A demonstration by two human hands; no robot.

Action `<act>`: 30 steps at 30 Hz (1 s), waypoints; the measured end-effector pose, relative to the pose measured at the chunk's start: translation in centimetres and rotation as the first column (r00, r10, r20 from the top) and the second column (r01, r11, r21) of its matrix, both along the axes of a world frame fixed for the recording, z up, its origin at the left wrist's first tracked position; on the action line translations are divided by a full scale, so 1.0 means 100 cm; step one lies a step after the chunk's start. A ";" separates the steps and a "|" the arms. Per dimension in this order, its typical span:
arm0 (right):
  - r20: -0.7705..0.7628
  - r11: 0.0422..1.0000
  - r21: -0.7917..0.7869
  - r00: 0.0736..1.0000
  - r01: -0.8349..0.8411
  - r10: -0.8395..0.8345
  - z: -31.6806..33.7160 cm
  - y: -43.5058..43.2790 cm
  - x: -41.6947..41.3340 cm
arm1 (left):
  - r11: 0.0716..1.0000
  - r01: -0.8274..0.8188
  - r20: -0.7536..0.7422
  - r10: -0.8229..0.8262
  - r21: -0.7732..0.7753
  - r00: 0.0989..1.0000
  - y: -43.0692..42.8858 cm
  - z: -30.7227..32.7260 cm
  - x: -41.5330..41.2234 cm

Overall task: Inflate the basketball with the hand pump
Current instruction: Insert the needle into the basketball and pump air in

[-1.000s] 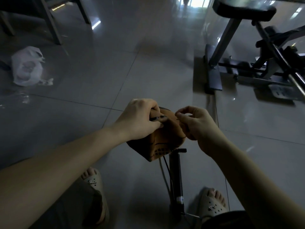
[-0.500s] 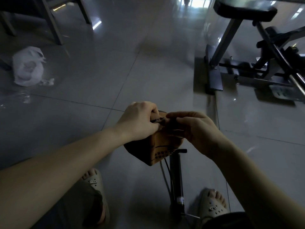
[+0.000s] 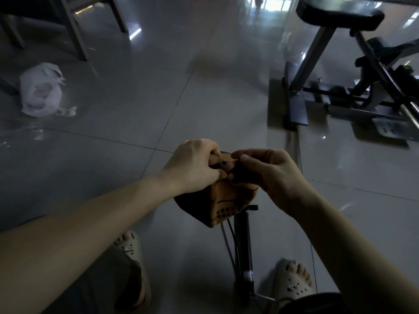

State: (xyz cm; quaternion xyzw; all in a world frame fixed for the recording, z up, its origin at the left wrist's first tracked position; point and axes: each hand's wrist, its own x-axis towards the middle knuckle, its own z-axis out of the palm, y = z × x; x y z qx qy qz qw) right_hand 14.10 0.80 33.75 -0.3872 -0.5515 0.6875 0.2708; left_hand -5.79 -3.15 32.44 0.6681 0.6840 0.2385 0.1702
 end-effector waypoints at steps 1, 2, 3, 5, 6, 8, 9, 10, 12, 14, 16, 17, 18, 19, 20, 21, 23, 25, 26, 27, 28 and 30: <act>0.012 1.000 0.028 1.000 -0.002 0.002 0.001 0.000 0.000 | 1.000 0.001 0.001 -0.001 0.002 1.000 0.000 -0.001 0.000; 0.029 0.998 0.064 1.000 -0.005 0.003 0.002 0.000 0.001 | 1.000 0.006 -0.006 -0.006 0.012 1.000 0.001 -0.002 -0.001; 0.051 0.994 0.106 0.999 -0.008 0.003 0.003 0.000 0.000 | 0.999 0.012 -0.015 -0.012 0.030 1.000 0.001 -0.003 -0.001; 0.088 0.982 0.186 0.996 -0.015 -0.002 0.004 0.000 0.000 | 0.996 0.027 -0.025 -0.025 0.085 0.999 0.000 -0.003 -0.001; 0.109 0.975 0.222 0.994 -0.018 -0.007 0.005 0.000 -0.001 | 0.992 0.036 -0.031 -0.032 0.120 0.999 -0.001 -0.003 -0.001; 0.183 0.943 0.332 0.983 -0.031 -0.032 0.006 -0.001 -0.002 | 0.977 0.074 -0.079 -0.059 0.198 0.995 -0.002 -0.003 0.002; 0.237 0.911 0.410 0.970 -0.044 -0.060 0.005 -0.002 -0.003 | 0.967 0.105 -0.120 -0.079 0.231 0.990 -0.002 -0.003 0.004; 0.287 0.869 0.491 0.953 -0.057 -0.099 0.004 -0.003 -0.004 | 0.955 0.139 -0.165 -0.098 0.262 0.981 -0.001 -0.003 0.005; 0.332 0.788 0.612 0.927 -0.070 -0.176 0.003 -0.004 -0.005 | 0.939 0.183 -0.226 -0.118 0.292 0.967 0.001 -0.003 0.005; 0.317 0.753 0.656 0.923 -0.048 -0.217 0.002 -0.003 -0.004 | 0.938 0.188 -0.242 -0.118 0.291 0.963 0.001 0.000 0.006; 0.295 0.742 0.671 0.925 -0.021 -0.240 0.001 -0.002 -0.002 | 0.938 0.189 -0.245 -0.118 0.292 0.962 0.000 0.003 0.007; 0.286 0.735 0.678 0.926 -0.014 -0.246 0.001 -0.002 -0.001 | 0.937 0.190 -0.246 -0.118 0.294 0.962 0.000 0.004 0.008; 0.275 0.729 0.685 0.929 -0.008 -0.249 0.001 -0.001 -0.001 | 0.936 0.189 -0.246 -0.117 0.297 0.962 0.000 0.004 0.009; 0.265 0.725 0.689 0.931 0.001 -0.252 0.001 0.000 0.000 | 0.935 0.188 -0.242 -0.116 0.300 0.963 0.000 0.005 0.010; 0.257 0.722 0.692 0.931 0.011 -0.260 0.001 0.000 0.000 | 0.935 0.185 -0.234 -0.116 0.303 0.965 0.000 0.005 0.010; 0.251 0.717 0.697 0.929 0.022 -0.273 0.001 0.001 0.000 | 0.935 0.184 -0.225 -0.117 0.303 0.967 0.000 0.006 0.011; 0.233 0.698 0.715 0.927 0.041 -0.293 0.002 0.001 -0.002 | 0.936 0.187 -0.217 -0.125 0.299 0.968 -0.001 0.007 0.012; 0.221 0.681 0.731 0.931 0.039 -0.291 0.001 0.000 -0.003 | 0.935 0.198 -0.220 -0.136 0.293 0.966 -0.001 0.007 0.013; 0.227 0.677 0.735 0.931 0.028 -0.285 0.001 -0.001 -0.004 | 0.936 0.200 -0.217 -0.140 0.289 0.966 -0.001 0.006 0.013; 0.237 0.675 0.738 0.931 0.013 -0.278 0.001 -0.001 -0.004 | 0.938 0.199 -0.210 -0.141 0.285 0.967 -0.001 0.006 0.013; 0.248 0.671 0.741 0.929 -0.001 -0.273 0.001 -0.001 -0.004 | 0.940 0.196 -0.203 -0.141 0.279 0.969 -0.001 0.005 0.012; 0.260 0.668 0.744 0.927 -0.013 -0.272 0.001 -0.002 -0.004 | 0.943 0.188 -0.191 -0.138 0.275 0.972 -0.001 0.004 0.012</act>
